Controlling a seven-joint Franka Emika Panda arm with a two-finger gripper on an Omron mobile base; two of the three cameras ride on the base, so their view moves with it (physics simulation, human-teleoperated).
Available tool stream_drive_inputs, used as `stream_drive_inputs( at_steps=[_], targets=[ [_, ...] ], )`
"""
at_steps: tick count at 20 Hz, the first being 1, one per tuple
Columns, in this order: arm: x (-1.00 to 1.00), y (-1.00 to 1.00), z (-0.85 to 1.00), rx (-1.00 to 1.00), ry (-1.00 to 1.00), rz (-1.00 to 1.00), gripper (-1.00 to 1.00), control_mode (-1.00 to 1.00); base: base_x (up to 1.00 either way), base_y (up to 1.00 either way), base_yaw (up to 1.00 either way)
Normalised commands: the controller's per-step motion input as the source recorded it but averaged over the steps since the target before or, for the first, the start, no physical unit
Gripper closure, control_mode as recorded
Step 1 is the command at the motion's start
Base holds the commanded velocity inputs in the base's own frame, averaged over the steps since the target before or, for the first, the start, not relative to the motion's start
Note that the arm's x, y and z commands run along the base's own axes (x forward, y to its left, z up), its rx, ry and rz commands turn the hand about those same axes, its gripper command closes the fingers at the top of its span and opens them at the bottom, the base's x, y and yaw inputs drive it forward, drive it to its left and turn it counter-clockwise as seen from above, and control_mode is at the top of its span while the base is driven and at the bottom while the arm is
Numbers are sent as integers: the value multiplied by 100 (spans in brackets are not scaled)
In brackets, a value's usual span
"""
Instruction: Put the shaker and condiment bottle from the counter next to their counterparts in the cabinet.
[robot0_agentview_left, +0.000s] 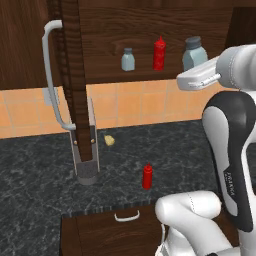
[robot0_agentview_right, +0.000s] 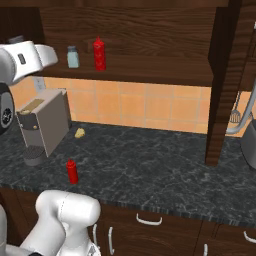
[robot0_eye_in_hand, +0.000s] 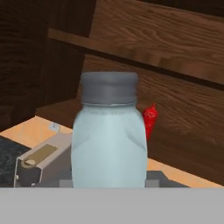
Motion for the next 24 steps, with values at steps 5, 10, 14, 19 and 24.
stream_drive_inputs(
  at_steps=[5, 10, 14, 19, 24],
  targets=[
    [16, 5, 5, 5, -2, -1, 100, -100, 0, 0, 0],
    [34, -3, 7, 15, 0, 0, 100, -100, 0, 0, 0],
    [6, 24, -28, 2, -1, 8, 100, -100, 0, 0, 0],
    [18, 4, -18, 11, -14, 3, 100, -100, 0, 0, 0],
    [55, 20, -3, 4, 2, 0, 100, -100, 0, 0, 0]
  ],
)
